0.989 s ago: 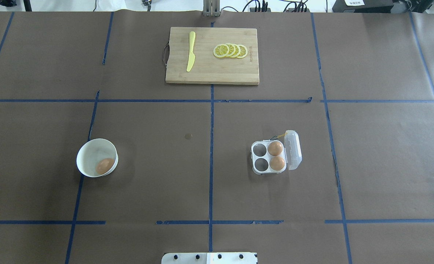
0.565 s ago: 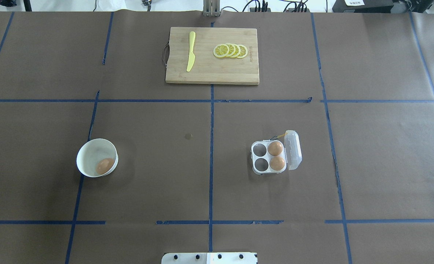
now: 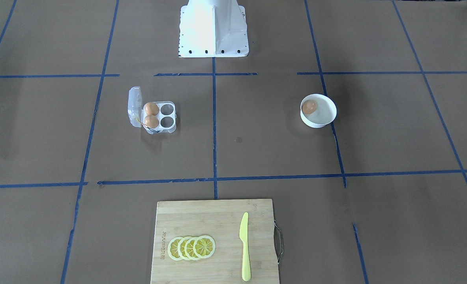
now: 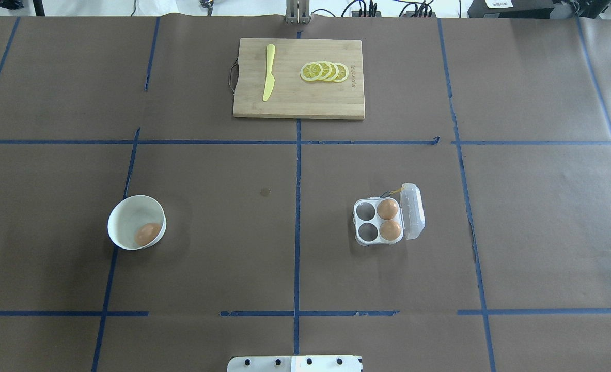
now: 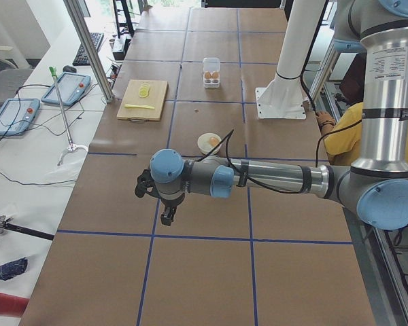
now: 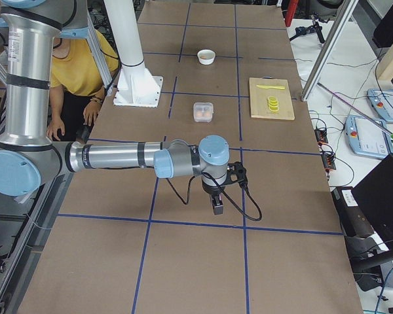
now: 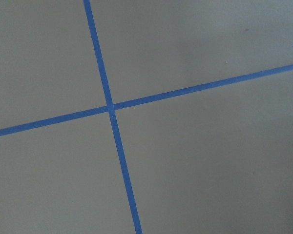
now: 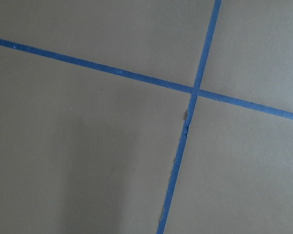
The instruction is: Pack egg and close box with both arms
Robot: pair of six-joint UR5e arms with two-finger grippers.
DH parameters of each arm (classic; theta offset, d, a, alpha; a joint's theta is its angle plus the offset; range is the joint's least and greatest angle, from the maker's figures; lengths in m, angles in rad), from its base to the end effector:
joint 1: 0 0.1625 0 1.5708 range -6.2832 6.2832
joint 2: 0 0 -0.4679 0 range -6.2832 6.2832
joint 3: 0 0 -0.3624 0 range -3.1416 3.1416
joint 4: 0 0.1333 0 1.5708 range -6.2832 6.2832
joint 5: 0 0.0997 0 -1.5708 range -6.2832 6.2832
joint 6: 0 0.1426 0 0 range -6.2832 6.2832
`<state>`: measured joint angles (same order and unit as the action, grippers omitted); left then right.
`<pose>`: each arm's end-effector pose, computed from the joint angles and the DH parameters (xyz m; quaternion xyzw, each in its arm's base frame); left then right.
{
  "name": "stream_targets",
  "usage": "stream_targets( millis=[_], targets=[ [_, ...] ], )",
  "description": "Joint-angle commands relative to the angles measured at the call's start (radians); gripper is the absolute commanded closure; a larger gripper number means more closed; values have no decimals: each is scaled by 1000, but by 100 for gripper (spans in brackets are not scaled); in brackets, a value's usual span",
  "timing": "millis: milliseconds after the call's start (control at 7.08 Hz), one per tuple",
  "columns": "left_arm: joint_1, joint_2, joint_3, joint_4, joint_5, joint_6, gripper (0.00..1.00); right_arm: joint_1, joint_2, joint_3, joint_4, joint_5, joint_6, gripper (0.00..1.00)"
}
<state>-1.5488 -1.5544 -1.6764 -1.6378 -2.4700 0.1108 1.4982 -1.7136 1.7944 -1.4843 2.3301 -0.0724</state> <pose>-0.0114 -0.4659 0.6702 0.0894 0.4297 0.0934 0.8936 0.0053 -0.4116 0.6818 0.0776 -0.3693 -0.0979 0.9209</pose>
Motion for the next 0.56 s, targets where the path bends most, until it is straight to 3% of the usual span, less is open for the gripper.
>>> stream_targets(
  millis=[0, 282, 424],
  targets=[
    [-1, -53, 9, -1, 3, -10, 0, 0, 11, 10, -1, 6, 0, 0],
    [-4, -95, -2, -29, 2, -167, 0, 0, 22, 17, -1, 9, -3, 0],
    [-4, -83, 6, -134, 5, -178, 0, 0, 23, 14, -1, 11, -4, 0]
  ],
)
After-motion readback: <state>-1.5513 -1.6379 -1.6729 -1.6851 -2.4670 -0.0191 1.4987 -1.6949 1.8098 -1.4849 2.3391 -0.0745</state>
